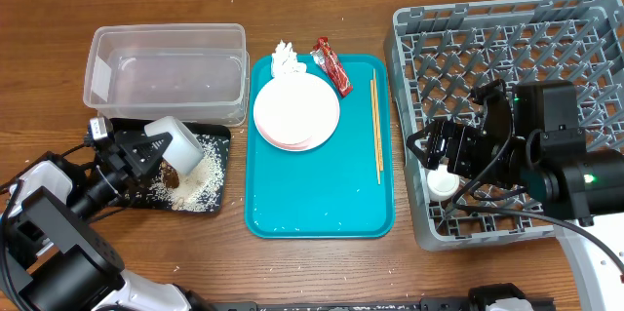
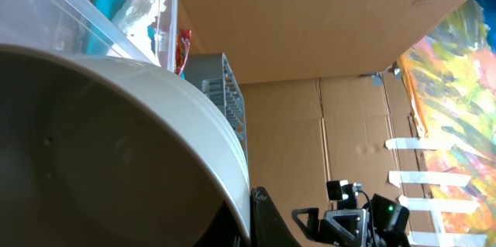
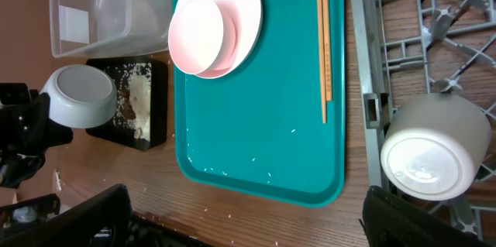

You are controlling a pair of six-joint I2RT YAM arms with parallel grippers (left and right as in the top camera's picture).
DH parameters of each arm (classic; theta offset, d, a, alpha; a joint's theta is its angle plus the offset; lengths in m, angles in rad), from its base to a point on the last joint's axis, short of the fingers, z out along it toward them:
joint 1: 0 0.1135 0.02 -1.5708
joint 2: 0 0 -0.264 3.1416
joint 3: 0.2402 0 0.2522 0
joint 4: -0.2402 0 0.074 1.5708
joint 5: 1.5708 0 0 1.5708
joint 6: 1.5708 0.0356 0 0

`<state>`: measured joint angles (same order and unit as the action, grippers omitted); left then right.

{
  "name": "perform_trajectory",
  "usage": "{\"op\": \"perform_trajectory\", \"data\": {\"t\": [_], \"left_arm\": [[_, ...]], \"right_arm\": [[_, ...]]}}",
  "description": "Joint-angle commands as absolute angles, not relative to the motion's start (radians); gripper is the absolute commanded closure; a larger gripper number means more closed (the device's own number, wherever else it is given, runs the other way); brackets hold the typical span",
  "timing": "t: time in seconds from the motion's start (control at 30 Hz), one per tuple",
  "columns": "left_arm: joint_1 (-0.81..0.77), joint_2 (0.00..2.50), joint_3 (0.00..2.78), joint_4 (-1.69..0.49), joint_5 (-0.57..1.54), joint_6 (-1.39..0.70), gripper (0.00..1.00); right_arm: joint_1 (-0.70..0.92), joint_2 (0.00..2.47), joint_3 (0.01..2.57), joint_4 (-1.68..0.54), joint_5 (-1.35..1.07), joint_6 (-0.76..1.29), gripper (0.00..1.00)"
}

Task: Sort waste into correct bins and load items into the dishwasher
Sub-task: 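Tip the rice bowl over the black tray with the left gripper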

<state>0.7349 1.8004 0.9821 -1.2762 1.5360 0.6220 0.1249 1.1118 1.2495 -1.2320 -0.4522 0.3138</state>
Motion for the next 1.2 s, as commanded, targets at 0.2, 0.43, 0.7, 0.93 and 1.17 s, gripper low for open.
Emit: {"op": "perform_trajectory", "data": {"t": [0.2, 0.43, 0.7, 0.93, 1.17], "left_arm": [[0.672, 1.776, 0.994, -1.684, 1.481, 1.171, 0.96], [0.523, 1.636, 1.014, -1.689, 1.407, 1.153, 0.96], [0.573, 1.607, 1.111, -1.691, 1.405, 1.036, 0.96], [0.374, 1.559, 1.116, -1.621, 1.315, 0.950, 0.96], [0.032, 1.559, 1.116, -1.078, 0.948, 0.115, 0.96]], "right_arm": [[0.124, 1.111, 1.263, -1.239, -0.447, 0.306, 0.03], [0.124, 1.111, 1.263, -1.237, -0.447, 0.306, 0.03], [0.124, 1.111, 1.263, -1.236, -0.448, 0.307, 0.03], [0.124, 1.111, 1.263, -1.222, -0.448, 0.307, 0.02], [0.124, 1.111, 1.263, -1.221, -0.448, 0.307, 0.02]]}}
